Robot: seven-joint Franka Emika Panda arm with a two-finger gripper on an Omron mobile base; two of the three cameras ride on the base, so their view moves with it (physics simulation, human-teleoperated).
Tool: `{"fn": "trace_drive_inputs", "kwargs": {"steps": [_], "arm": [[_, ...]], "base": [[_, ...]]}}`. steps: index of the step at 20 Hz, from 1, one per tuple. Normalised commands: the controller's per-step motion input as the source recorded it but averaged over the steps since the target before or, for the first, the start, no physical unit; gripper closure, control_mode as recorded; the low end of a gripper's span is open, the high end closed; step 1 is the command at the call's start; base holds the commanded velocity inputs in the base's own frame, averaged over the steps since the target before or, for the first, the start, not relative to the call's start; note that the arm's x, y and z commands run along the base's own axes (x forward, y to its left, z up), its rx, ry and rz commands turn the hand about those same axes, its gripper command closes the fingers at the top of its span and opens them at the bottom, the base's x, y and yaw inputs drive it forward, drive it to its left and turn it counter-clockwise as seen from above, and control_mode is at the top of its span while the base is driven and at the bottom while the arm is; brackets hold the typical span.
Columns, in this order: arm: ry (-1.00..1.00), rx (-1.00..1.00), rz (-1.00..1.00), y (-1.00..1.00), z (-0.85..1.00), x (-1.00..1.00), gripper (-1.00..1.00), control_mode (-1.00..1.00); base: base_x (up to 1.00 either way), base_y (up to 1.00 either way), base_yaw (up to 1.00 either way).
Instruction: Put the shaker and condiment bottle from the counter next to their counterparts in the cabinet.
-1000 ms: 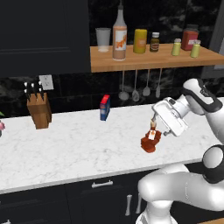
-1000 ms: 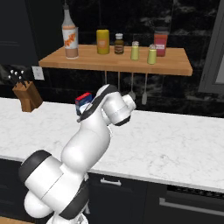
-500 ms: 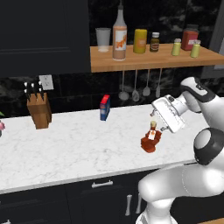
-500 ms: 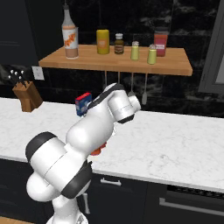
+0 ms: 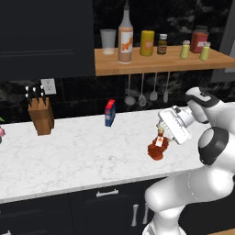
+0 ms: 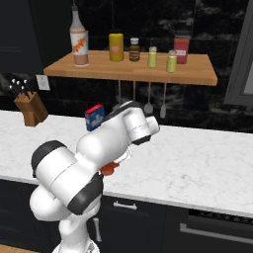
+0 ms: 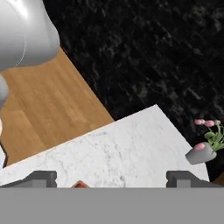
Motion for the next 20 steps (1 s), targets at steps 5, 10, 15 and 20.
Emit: {"fn": "trace_drive_inputs", "kwargs": {"steps": [5,10,15,20], "arm": [[0.0,0.0,-0.05,0.0,-0.14,0.19,-1.0,-1.0],[0.02,0.01,-0.03,0.0,-0.02,0.31,-1.0,-1.0],[0.03,0.0,-0.02,0.0,-0.19,0.25,-1.0,-1.0],[0.02,0.0,-0.01,-0.02,-0.26,0.18,-1.0,-1.0]], "base": [[0.0,0.0,0.0],[0.0,0.0,0.0],[0.0,0.0,0.0],[0.0,0.0,0.0]]}}
